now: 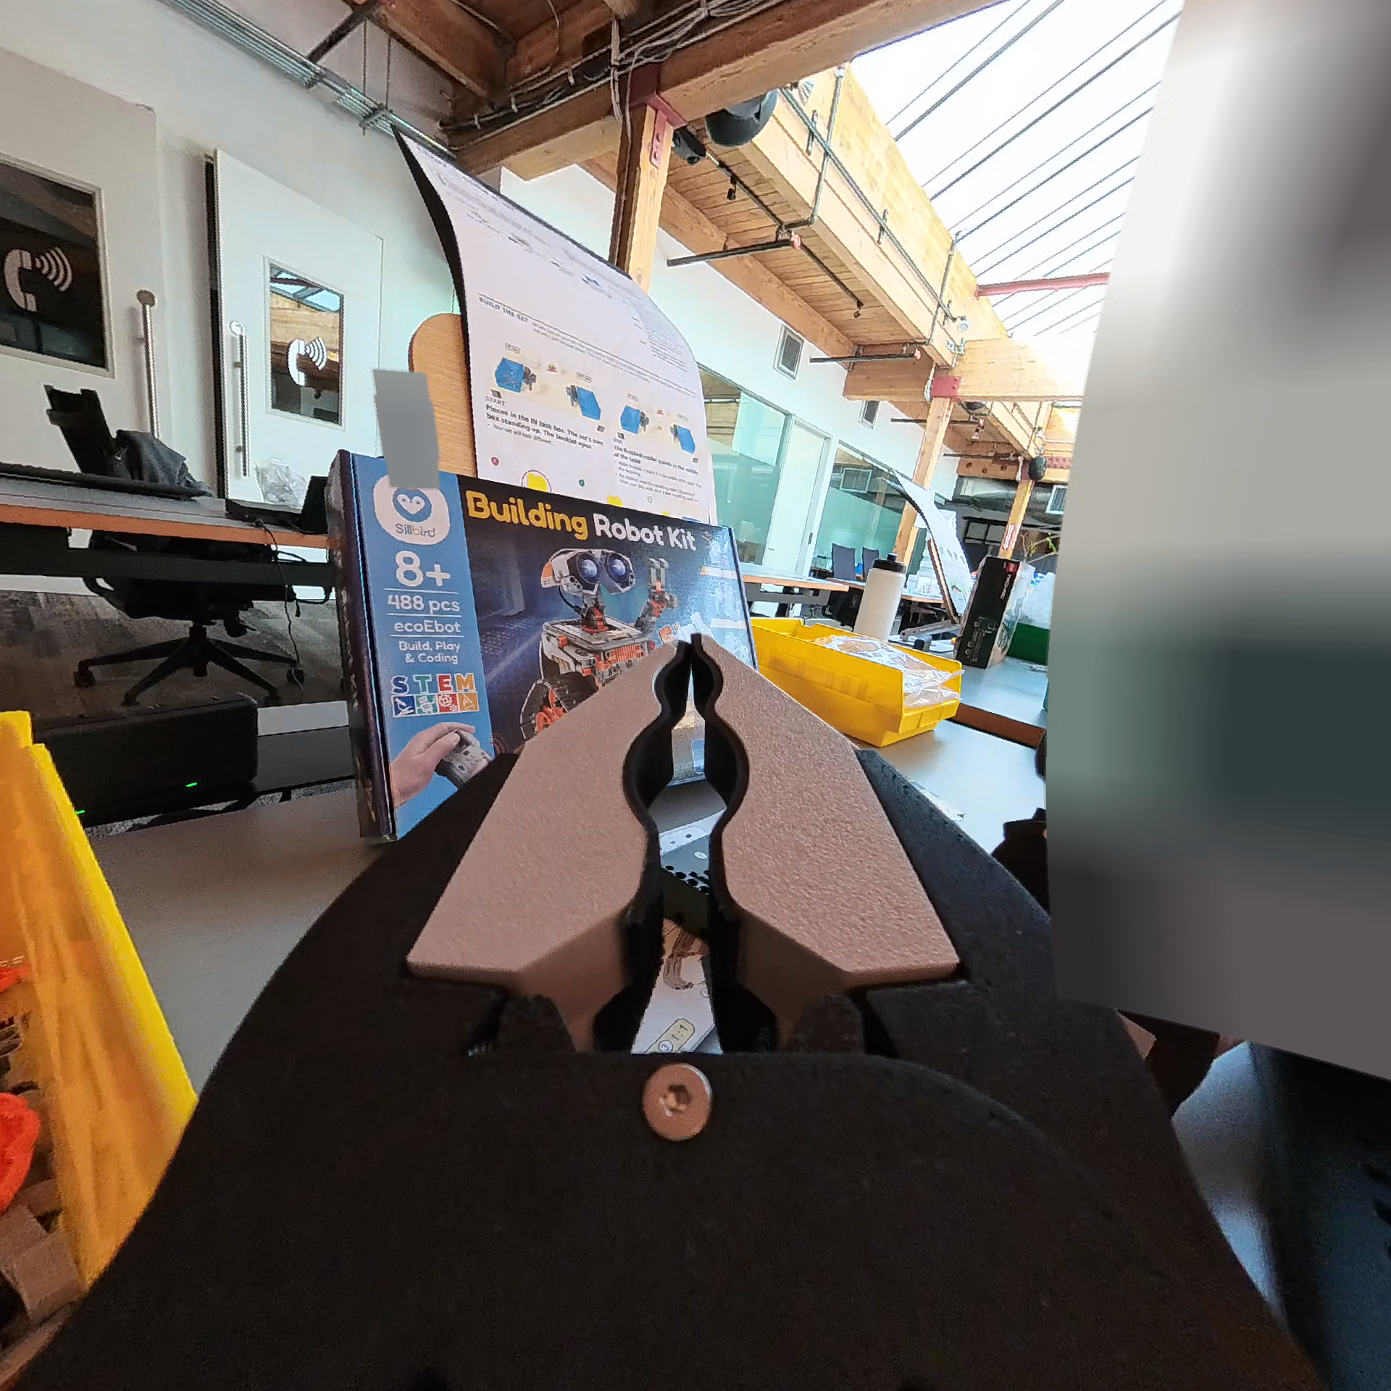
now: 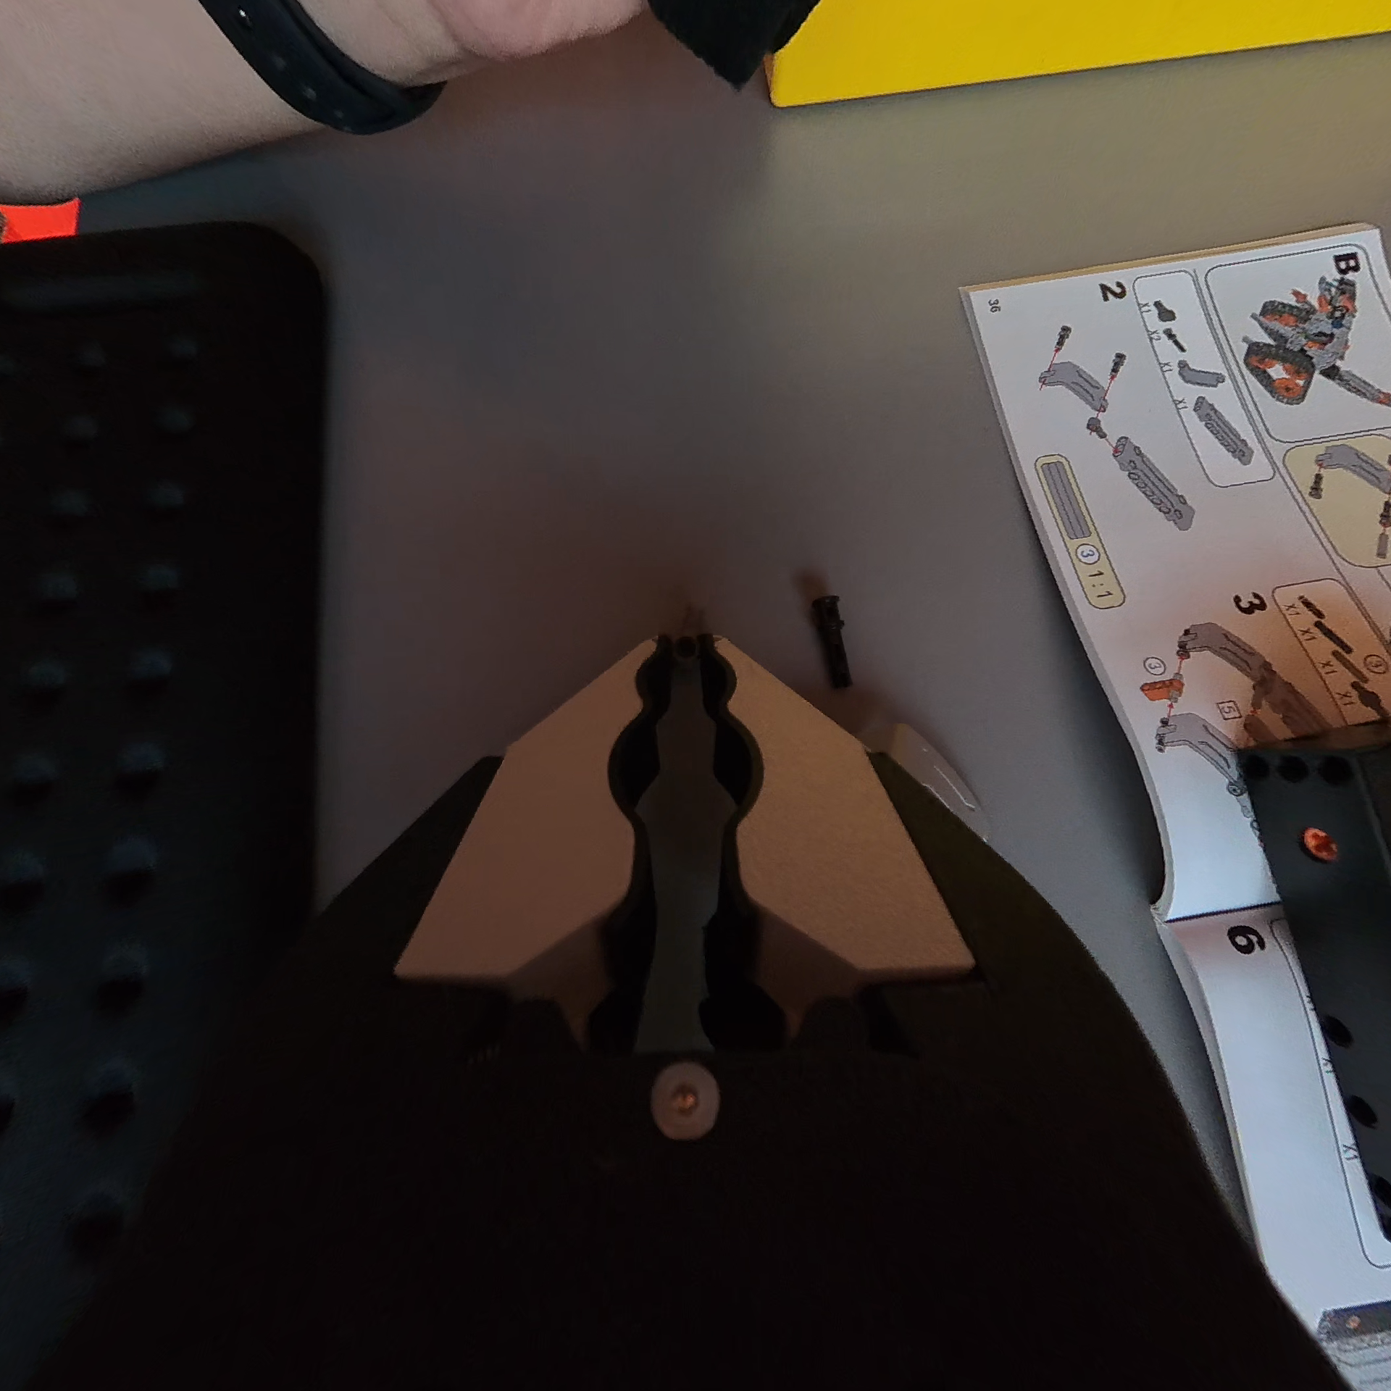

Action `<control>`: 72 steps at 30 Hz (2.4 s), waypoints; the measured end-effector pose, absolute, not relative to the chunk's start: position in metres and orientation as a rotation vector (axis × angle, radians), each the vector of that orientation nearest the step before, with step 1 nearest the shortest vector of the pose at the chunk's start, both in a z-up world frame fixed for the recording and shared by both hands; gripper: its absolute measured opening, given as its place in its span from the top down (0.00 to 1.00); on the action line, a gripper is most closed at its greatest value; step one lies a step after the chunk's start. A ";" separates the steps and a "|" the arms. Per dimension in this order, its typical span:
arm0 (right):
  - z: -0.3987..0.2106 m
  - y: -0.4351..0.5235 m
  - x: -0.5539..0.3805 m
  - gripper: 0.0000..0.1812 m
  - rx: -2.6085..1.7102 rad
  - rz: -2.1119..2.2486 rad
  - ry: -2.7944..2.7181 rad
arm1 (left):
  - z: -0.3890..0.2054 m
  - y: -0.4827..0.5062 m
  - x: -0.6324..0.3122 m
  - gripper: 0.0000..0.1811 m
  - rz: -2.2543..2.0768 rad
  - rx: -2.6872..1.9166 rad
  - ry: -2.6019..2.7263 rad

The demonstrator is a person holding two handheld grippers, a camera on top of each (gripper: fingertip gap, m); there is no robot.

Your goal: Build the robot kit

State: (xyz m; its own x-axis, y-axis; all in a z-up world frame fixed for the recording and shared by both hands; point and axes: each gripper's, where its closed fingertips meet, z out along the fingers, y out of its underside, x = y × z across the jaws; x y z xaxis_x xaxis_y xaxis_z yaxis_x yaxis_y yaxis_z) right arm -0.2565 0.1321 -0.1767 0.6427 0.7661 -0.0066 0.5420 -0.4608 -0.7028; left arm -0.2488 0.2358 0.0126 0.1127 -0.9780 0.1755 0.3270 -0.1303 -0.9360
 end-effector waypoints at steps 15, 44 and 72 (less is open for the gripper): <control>-0.100 0.138 -0.248 0.90 -1.822 0.468 -0.853 | 0.070 0.253 -0.297 1.00 -1.214 -0.984 0.655; -0.084 0.149 -0.316 0.89 -1.711 0.501 -0.802 | -0.137 0.389 -0.408 0.89 -0.163 -2.688 1.453; -0.064 0.141 -0.299 0.91 -1.659 0.613 -0.680 | -0.141 0.391 -0.354 0.71 -0.188 -2.516 1.555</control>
State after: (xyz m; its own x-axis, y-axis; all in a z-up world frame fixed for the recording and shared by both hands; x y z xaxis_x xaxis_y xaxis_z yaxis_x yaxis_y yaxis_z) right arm -0.2989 0.1410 -0.0641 0.6923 0.7208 -0.0333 0.1078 -0.1489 -0.9830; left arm -0.3539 0.3915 -0.1407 0.4458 -0.8950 0.0139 -0.8724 -0.4380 -0.2169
